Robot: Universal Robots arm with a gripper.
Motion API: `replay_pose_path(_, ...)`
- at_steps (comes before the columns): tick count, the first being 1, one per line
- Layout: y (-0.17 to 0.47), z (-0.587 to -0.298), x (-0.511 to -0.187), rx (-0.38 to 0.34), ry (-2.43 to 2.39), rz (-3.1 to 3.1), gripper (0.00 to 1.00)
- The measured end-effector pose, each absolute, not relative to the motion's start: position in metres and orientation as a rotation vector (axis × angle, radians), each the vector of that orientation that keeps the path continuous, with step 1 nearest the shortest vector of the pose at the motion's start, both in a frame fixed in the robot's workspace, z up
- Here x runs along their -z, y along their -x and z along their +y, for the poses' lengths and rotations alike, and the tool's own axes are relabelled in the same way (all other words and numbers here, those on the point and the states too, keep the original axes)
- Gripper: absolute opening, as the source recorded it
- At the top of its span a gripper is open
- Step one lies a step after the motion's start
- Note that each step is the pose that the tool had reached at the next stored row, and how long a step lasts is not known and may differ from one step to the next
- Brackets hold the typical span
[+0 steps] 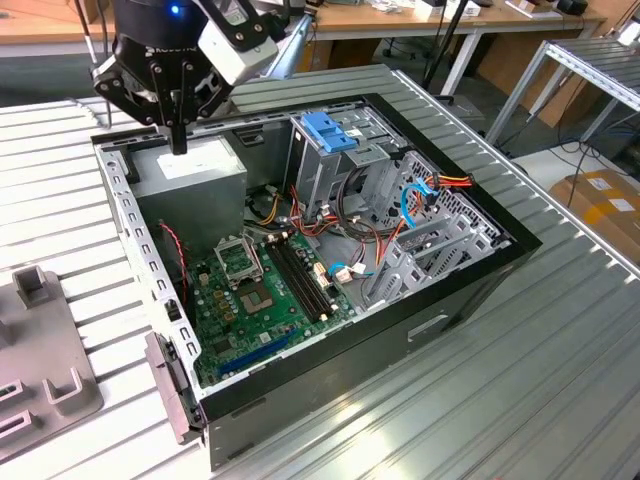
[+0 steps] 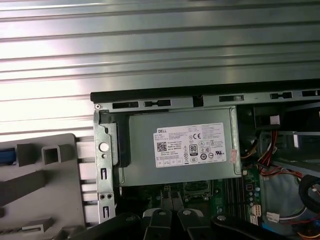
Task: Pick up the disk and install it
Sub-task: 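Reach for the disk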
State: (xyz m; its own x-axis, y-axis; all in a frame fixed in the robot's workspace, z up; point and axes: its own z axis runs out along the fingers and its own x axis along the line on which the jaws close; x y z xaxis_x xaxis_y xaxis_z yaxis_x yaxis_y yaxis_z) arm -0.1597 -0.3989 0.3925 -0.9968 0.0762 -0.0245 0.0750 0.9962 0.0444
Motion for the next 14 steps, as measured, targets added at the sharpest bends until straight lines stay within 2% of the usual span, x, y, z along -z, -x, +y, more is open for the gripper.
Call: replay_pose_path(14,0.177,-0.399,-0.392,-0.068,-0.118,3.112,0.11)
